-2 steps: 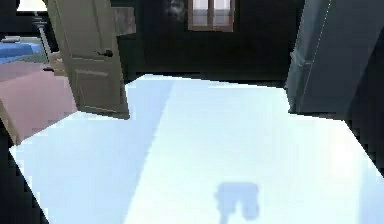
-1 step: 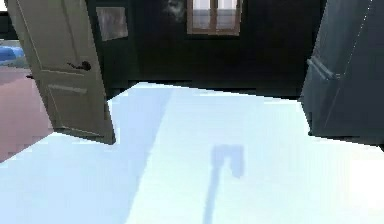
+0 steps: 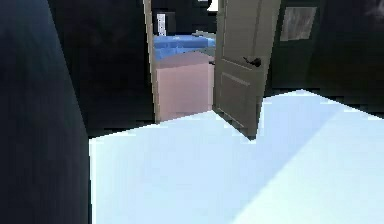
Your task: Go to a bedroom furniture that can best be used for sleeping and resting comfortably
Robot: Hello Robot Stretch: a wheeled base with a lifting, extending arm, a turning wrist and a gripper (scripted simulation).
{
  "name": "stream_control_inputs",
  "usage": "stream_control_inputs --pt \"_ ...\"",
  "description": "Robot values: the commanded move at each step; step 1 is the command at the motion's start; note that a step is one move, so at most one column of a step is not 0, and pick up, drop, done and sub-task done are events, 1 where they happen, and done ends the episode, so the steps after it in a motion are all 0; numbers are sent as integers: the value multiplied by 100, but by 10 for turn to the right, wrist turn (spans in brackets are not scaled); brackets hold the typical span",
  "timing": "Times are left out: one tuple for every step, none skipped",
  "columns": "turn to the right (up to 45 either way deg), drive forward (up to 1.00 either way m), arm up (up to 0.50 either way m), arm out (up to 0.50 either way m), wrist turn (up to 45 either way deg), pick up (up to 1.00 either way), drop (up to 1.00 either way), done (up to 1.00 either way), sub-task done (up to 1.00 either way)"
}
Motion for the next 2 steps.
stream_control_inputs --pt "-90 0 0 0 0 0 0 0 0" --pt "0 30 0 0 0 0 0 0 0"
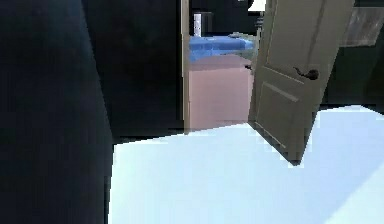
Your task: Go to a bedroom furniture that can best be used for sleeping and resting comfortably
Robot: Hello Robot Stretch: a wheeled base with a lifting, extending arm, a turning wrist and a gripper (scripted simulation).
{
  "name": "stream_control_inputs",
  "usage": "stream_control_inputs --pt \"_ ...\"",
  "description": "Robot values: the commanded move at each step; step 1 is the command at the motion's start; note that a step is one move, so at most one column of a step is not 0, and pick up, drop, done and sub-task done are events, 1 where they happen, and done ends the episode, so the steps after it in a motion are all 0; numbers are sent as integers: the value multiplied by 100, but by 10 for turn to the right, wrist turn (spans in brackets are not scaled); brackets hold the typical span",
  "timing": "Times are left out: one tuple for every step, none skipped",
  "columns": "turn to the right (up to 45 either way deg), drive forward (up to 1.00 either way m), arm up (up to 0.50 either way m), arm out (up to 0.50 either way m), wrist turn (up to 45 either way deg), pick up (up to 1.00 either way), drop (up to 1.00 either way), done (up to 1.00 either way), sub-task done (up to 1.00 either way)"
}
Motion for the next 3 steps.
stream_control_inputs --pt "120 0 0 0 0 0 0 0 0" --pt "0 100 0 0 0 0 0 0 0" --pt "0 100 0 0 0 0 0 0 0"
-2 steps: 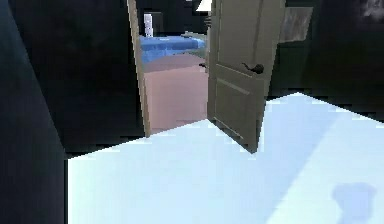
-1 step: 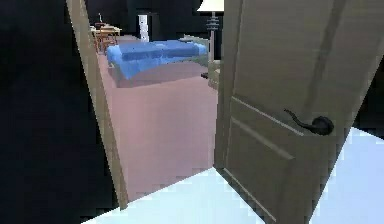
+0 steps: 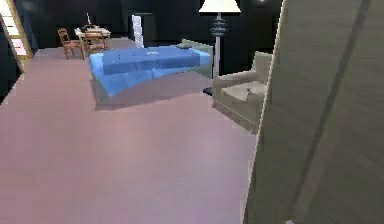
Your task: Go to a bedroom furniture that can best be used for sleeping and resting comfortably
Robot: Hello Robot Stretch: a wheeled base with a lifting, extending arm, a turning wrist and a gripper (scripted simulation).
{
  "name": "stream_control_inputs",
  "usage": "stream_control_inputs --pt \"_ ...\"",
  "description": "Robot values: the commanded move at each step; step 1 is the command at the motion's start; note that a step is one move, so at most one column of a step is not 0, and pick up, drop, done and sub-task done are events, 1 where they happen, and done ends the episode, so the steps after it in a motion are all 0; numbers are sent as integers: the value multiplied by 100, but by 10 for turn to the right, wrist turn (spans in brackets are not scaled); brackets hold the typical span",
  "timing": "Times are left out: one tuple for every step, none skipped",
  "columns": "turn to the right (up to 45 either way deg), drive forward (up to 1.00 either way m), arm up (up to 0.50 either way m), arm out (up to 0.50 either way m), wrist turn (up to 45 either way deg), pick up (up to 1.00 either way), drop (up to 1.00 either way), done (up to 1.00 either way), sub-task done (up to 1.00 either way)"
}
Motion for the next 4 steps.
stream_control_inputs --pt "30 0 0 0 0 0 0 0 0" --pt "0 25 0 0 0 0 0 0 0" --pt "-330 0 0 0 0 0 0 0 0" --pt "0 100 0 0 0 0 0 0 0"
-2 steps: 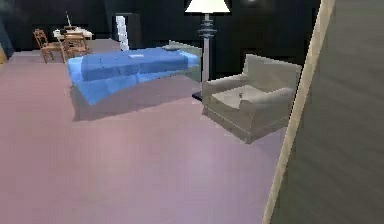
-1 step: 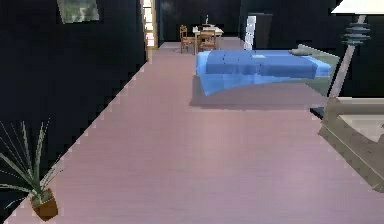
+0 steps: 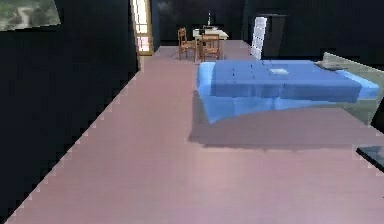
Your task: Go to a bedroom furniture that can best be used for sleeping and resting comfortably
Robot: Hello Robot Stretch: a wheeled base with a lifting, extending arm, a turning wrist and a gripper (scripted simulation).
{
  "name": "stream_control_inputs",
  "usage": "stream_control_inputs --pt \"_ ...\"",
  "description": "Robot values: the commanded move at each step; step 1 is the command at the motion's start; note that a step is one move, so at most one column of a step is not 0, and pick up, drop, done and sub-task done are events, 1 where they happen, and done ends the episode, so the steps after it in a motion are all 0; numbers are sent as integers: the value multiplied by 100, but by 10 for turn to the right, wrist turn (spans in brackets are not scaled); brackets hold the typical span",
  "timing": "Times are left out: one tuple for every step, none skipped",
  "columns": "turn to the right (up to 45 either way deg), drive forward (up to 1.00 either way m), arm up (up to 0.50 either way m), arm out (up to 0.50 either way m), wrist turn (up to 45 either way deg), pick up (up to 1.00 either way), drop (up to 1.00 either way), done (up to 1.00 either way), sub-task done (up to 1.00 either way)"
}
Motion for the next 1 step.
stream_control_inputs --pt "-30 0 0 0 0 0 0 0 0"
